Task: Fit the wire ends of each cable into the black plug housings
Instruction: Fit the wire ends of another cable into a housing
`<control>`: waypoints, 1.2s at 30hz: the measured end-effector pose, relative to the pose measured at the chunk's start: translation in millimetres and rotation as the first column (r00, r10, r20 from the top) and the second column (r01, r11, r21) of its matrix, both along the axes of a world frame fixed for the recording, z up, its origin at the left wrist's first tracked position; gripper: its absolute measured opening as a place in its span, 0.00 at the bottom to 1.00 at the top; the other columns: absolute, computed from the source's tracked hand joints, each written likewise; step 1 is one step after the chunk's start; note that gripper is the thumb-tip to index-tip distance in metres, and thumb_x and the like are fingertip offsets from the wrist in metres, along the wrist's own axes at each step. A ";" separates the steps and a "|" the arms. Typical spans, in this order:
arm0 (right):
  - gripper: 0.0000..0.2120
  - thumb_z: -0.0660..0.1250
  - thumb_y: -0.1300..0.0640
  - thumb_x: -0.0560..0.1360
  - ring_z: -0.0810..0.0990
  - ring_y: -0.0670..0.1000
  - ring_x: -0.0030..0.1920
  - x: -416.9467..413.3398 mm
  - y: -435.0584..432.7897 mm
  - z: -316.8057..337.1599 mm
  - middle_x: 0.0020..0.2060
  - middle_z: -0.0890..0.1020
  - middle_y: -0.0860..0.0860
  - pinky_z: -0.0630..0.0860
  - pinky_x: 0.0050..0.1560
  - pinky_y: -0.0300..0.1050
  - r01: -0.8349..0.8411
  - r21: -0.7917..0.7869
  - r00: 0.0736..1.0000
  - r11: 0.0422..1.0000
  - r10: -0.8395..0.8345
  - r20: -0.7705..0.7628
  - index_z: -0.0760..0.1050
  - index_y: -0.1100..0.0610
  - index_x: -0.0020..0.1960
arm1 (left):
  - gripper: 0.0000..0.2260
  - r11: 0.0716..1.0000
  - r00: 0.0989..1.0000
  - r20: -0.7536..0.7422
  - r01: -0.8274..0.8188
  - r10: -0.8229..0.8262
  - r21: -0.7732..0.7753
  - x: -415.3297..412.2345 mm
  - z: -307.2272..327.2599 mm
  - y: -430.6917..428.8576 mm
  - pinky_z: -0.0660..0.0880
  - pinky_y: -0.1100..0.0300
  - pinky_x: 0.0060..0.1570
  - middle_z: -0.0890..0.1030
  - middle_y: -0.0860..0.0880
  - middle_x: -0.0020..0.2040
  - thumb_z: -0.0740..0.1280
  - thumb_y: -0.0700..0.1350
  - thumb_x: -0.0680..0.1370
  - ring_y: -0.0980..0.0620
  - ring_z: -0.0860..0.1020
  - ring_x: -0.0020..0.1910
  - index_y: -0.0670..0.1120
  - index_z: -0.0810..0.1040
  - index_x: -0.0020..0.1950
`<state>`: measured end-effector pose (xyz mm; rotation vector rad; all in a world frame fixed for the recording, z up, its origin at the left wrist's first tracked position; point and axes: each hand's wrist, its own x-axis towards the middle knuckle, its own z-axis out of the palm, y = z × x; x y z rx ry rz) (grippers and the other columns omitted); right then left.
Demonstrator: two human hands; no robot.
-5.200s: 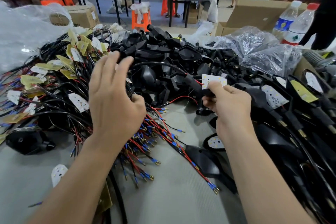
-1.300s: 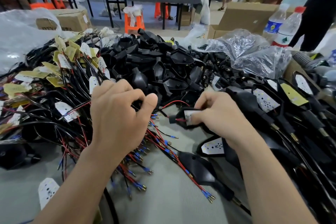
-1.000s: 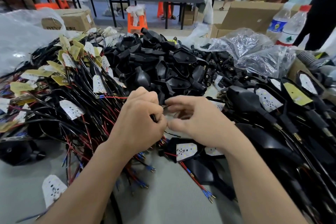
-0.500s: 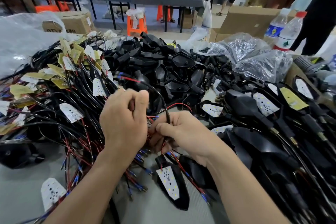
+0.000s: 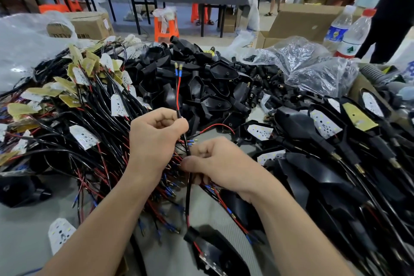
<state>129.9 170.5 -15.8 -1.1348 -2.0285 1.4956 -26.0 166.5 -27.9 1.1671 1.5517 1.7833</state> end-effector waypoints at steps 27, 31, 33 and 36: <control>0.10 0.67 0.62 0.73 0.84 0.50 0.44 32.3 96.2 43.2 0.39 0.86 0.49 0.76 0.41 0.28 0.432 0.572 0.781 0.697 -0.606 0.149 0.84 0.50 0.40 | 0.15 0.988 0.940 -0.308 -0.153 0.147 0.003 4.4 5.2 -10.1 0.75 0.75 0.41 0.83 0.68 0.34 0.78 0.42 0.75 0.68 0.83 0.36 0.63 0.81 0.41; 0.10 0.63 0.61 0.78 0.74 0.56 0.38 27.3 146.9 57.1 0.37 0.75 0.54 0.67 0.32 0.43 0.138 0.681 0.630 0.719 -0.594 0.499 0.74 0.61 0.38 | 0.10 0.987 0.938 -0.314 -0.158 0.150 -0.001 4.1 4.2 -11.0 0.80 0.66 0.43 0.84 0.65 0.34 0.78 0.43 0.75 0.65 0.83 0.35 0.59 0.84 0.43; 0.17 0.61 0.64 0.79 0.66 0.53 0.32 22.3 161.9 61.1 0.32 0.67 0.53 0.62 0.30 0.44 -0.066 0.652 0.524 0.756 -0.529 0.667 0.65 0.59 0.32 | 0.06 0.987 0.935 -0.322 -0.163 0.150 -0.015 3.8 3.3 -9.8 0.80 0.64 0.43 0.84 0.63 0.33 0.78 0.44 0.75 0.62 0.83 0.35 0.55 0.85 0.42; 0.14 0.61 0.65 0.80 0.71 0.55 0.37 19.8 179.5 60.6 0.34 0.69 0.54 0.70 0.42 0.48 -0.293 0.506 0.329 0.811 -0.411 0.850 0.66 0.58 0.35 | 0.07 0.984 0.922 -0.353 -0.178 0.162 -0.014 3.8 1.3 -9.4 0.76 0.71 0.38 0.83 0.63 0.32 0.77 0.43 0.75 0.60 0.83 0.33 0.54 0.84 0.40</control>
